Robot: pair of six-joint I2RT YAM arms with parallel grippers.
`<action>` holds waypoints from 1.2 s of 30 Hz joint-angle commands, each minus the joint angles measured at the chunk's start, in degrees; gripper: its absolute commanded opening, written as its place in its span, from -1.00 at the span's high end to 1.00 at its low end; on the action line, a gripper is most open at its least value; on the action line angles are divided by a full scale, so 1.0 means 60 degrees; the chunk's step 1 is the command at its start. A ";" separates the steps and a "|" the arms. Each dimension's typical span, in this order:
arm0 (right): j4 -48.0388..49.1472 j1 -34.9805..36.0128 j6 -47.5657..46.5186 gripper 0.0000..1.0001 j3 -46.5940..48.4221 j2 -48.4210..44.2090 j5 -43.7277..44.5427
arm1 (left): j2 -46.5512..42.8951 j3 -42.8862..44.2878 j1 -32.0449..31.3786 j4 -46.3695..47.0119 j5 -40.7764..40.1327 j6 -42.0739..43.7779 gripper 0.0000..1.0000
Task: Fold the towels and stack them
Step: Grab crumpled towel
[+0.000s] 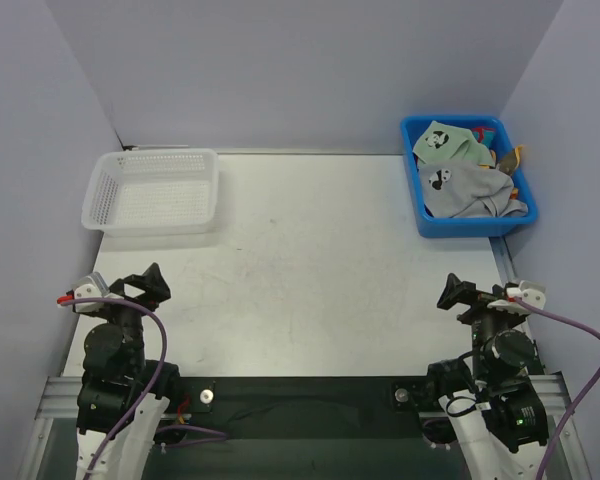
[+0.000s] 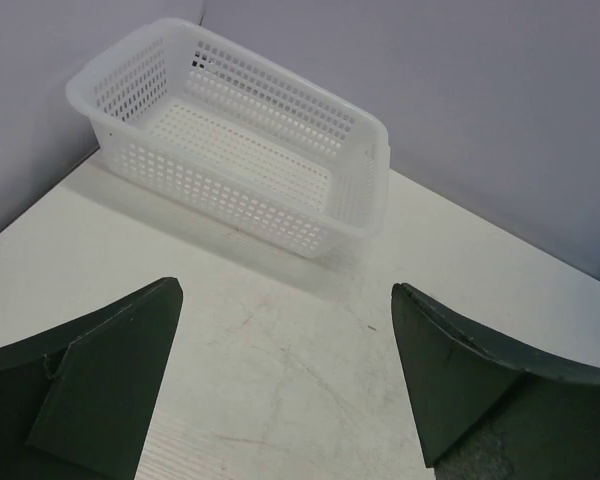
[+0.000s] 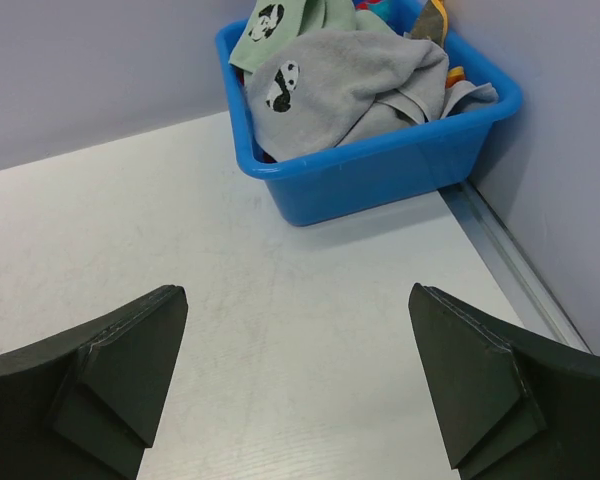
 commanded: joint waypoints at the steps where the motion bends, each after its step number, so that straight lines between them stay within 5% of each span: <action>1: 0.0114 -0.0061 0.0112 -1.00 0.0262 -0.0184 0.0335 | -0.0478 0.0177 0.0080 0.0165 0.0238 0.0013 -0.95; 10: -0.0355 -0.0061 0.0639 -1.00 0.1621 0.1848 0.0512 | -0.0419 0.0090 0.0036 0.0224 0.1087 0.0087 -0.95; 21: -0.1628 -0.0454 0.1136 -1.00 0.6265 0.8907 0.2138 | -0.0667 -0.0028 -0.0227 0.0209 0.1191 0.0087 -0.95; 27: -0.1746 -0.2531 0.2337 -1.00 0.8211 1.2229 0.0952 | -0.0814 -0.0174 -0.0433 0.0340 0.1234 0.0131 -0.95; 36: -0.0592 -0.3751 0.2706 -0.92 1.0295 1.6351 -0.1126 | -0.0712 -0.0277 -0.0638 0.0487 0.1381 0.0204 -0.95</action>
